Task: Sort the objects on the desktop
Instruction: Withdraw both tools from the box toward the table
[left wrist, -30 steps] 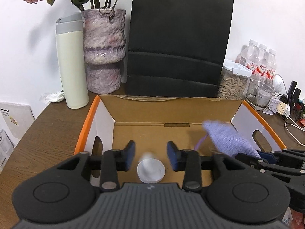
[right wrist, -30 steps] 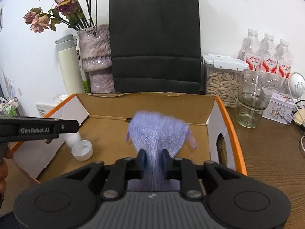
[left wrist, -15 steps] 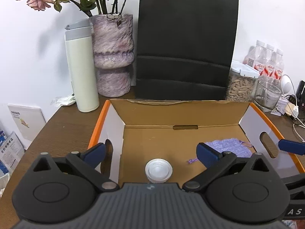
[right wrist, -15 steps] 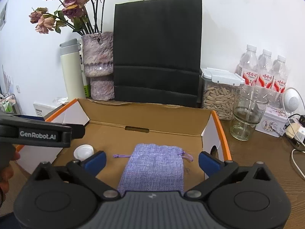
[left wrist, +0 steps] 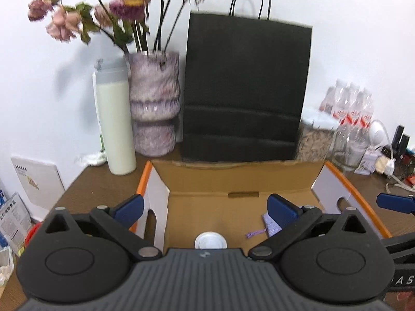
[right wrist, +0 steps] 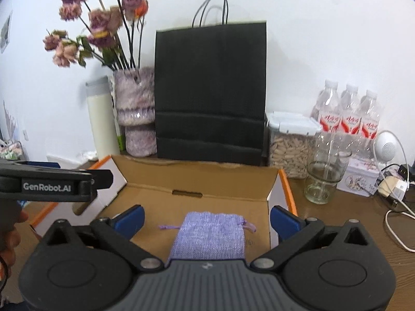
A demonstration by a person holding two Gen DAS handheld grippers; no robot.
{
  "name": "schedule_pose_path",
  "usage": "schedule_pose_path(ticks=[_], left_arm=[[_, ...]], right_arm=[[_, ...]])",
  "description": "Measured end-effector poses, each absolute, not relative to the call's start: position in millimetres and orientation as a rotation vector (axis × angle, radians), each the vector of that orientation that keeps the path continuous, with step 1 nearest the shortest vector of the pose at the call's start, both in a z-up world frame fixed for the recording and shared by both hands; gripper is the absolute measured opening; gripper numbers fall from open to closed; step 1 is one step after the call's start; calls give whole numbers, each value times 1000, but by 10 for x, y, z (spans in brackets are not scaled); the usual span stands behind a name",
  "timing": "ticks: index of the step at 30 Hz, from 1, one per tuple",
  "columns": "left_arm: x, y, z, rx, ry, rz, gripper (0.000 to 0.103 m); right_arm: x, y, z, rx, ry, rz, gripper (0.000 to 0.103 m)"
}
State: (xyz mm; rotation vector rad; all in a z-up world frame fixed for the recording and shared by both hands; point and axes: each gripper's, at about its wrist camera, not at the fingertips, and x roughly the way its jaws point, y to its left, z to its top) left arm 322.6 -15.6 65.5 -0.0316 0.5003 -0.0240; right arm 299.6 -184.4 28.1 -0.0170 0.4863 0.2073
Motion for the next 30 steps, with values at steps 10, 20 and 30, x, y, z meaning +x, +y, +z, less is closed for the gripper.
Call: schedule_pose_path(ticks=[10,20,30], left_arm=[[2591,3,968,-66,379,-41,103],[1840,249,1019,-65,309,-11,103],[1114,700,644,-25,359,122,103]], right_arm=[[2408,-1965,490,-24,402,205,103],[1693,-2042,459,-50,364,174,103],[1035,-2233,64,-26,443,129,103]])
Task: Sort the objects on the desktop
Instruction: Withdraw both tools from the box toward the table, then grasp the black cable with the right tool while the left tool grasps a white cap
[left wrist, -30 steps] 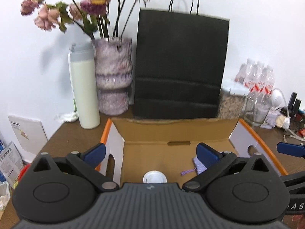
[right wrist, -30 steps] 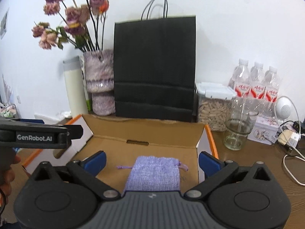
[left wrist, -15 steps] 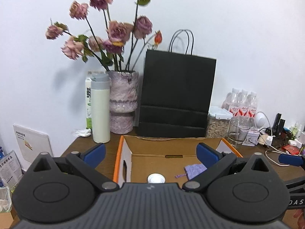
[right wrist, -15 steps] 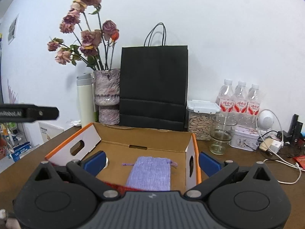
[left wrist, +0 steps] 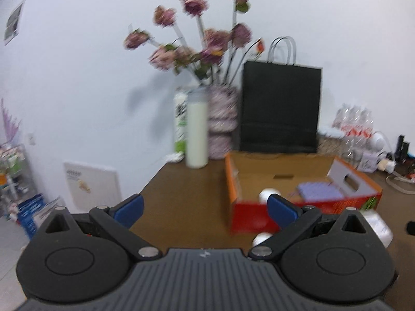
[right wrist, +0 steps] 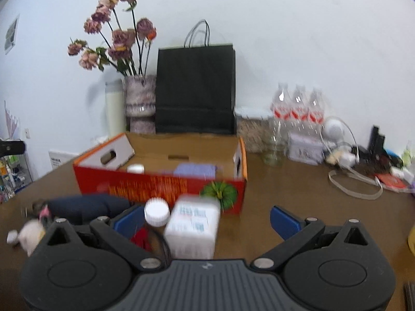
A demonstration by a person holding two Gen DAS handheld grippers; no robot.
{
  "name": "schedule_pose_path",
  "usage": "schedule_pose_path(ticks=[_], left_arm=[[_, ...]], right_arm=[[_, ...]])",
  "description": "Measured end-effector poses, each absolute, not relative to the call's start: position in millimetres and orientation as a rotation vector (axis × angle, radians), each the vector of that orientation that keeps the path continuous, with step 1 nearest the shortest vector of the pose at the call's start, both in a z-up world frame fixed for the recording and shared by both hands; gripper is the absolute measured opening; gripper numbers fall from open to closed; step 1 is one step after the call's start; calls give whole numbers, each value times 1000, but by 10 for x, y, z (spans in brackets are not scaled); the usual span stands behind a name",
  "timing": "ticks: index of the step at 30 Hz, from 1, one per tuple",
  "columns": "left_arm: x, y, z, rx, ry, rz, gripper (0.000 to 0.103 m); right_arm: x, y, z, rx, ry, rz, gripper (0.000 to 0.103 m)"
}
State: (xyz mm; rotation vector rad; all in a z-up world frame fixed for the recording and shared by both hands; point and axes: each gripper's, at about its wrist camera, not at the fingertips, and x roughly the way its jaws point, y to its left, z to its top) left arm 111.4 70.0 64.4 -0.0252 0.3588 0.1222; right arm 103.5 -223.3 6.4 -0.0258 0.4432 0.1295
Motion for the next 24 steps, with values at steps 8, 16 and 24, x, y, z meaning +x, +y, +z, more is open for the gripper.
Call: schedule_pose_path(ticks=[8,16,24], left_arm=[[800,924,133,-1,510,169,103],[748,886,-182,31,593,161,103],[799,825,-241,47,603,134,95]], right_arm=[[776,-2269,-264,13,541,124,103],[704,-2163,-389,-6,582,139,103],[694,-2133,-423,-15,595,131,103]])
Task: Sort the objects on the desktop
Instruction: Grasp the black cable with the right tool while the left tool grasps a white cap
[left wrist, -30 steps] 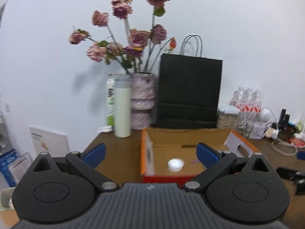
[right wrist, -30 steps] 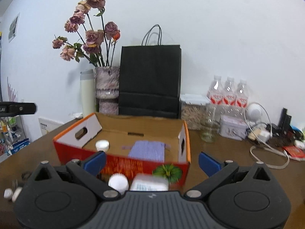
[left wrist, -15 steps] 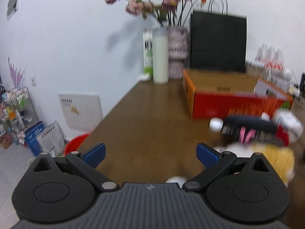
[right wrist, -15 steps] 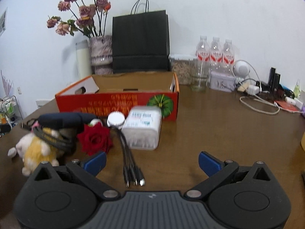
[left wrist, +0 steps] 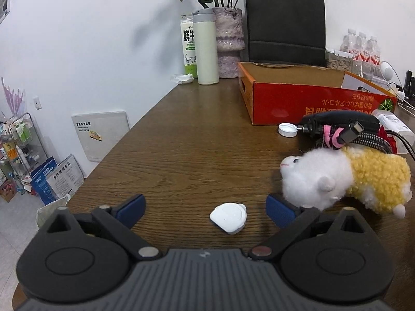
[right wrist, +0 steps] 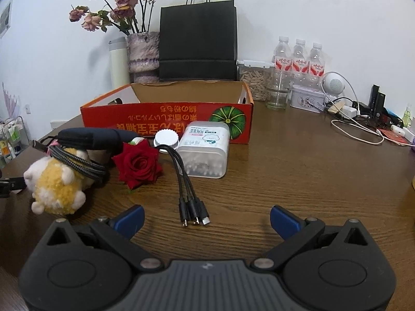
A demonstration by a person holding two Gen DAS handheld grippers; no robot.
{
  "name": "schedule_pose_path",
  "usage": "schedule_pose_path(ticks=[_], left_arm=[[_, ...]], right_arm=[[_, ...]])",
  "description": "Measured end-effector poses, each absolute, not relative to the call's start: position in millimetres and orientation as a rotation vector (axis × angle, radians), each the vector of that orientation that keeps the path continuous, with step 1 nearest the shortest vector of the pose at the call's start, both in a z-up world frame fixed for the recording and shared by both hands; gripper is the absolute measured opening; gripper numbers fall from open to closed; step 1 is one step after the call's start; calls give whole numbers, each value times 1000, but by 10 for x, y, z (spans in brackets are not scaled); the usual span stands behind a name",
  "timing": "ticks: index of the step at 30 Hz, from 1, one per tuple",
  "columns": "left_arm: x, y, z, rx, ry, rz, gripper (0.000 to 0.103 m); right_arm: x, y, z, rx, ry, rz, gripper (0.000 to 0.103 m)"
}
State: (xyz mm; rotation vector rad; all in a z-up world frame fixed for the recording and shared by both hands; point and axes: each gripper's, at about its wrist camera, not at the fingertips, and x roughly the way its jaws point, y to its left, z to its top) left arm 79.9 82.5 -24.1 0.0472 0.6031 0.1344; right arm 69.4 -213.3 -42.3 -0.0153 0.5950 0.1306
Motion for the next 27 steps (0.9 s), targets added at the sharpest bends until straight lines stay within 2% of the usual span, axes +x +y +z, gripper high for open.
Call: schedule_pose_path(ticks=[2,3,6,8,9,10,12,27], left_arm=[[821,822,-258,44,614,126,86],[829,823,-271,43,619,122,78],[835,819,-282,33,619,103,72],[838,816,-279,25,617,83,64],[845,815,-274,22,618,69,56],[844,806,-269,21,618,51,43],[849,767,-253,34,621,30,29],[887,763,-31,-20,539,28,29]], right_arm=[[700,-2132,-433,-16,599,129,103],[703,-2131,-438,-16,600,129,103],[716,-2132,-459,-15,605,128,103],[724,-2127,-467,-15,608,130,103],[725,-2125,-470,-14,609,132,103],[726,-2123,-471,-15,610,133,103],[729,-2119,-475,-16,611,134,103],[922,-2044,-426,-63,604,127,103]])
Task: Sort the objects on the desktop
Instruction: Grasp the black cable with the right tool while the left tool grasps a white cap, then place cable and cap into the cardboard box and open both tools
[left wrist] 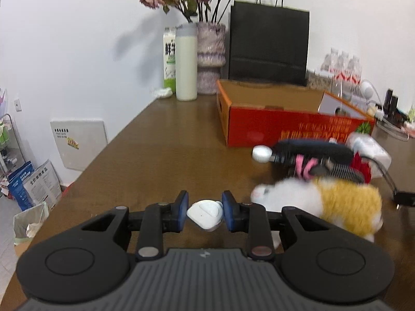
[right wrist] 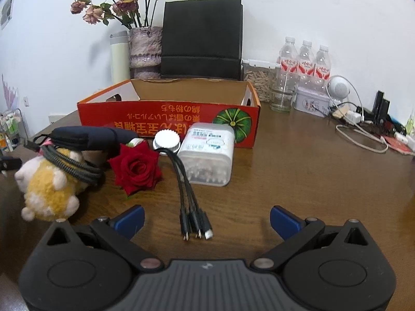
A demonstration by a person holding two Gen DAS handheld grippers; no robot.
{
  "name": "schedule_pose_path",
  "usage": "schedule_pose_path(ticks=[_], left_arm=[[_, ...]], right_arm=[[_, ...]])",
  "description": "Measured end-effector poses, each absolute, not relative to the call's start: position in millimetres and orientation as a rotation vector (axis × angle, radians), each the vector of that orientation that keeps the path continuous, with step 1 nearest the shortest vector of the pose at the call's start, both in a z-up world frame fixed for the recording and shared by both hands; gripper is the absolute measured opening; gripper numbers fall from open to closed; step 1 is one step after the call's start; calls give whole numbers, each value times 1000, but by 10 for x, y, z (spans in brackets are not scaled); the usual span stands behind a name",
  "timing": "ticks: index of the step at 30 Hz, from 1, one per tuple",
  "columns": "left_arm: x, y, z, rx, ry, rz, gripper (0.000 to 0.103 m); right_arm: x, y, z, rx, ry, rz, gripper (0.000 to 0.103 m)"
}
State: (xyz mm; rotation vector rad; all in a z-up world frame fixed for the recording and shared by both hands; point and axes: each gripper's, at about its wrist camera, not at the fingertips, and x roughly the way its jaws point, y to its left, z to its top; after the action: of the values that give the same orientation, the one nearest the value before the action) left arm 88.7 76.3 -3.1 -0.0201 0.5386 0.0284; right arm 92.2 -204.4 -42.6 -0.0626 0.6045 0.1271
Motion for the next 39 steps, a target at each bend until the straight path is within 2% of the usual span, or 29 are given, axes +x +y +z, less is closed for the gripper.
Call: schedule_pose_path(ticks=[2,6,8,10,14,15,16,18,22,39], left_arm=[[919,739,21,-18,521,19,29],[984,669,90,-5,502,0,29],[1015,664,102,-6,499,-1,29],[1041,670,95,-16,498,4,29],[1083,697,59,-29,508,7,29],[1087,699,50,-30,510,6,29],[1091,702,44,-32,512,5,29],[1085,713,45,-37,510,4,29],[1058,743,68,-41,502,7,29],[968,714,517,-43,364,-1,29]], right_arm=[[1007,-2010,-429,-86,611,120,102],[1179,-1943,-446,-111,630,125,91],[1252,-1904,-452,-121,634,134,84],[1313,-1865,-465,-129,640,140,70],[1407,-1849,-503,-107,662,156,60],[1413,-1849,-501,-105,663,162,48],[1416,-1852,-496,-96,663,172,30],[1413,-1864,-494,-80,666,195,13],[1367,-1809,-495,-116,657,218,5],[1123,-1793,171,-236,351,183,2]])
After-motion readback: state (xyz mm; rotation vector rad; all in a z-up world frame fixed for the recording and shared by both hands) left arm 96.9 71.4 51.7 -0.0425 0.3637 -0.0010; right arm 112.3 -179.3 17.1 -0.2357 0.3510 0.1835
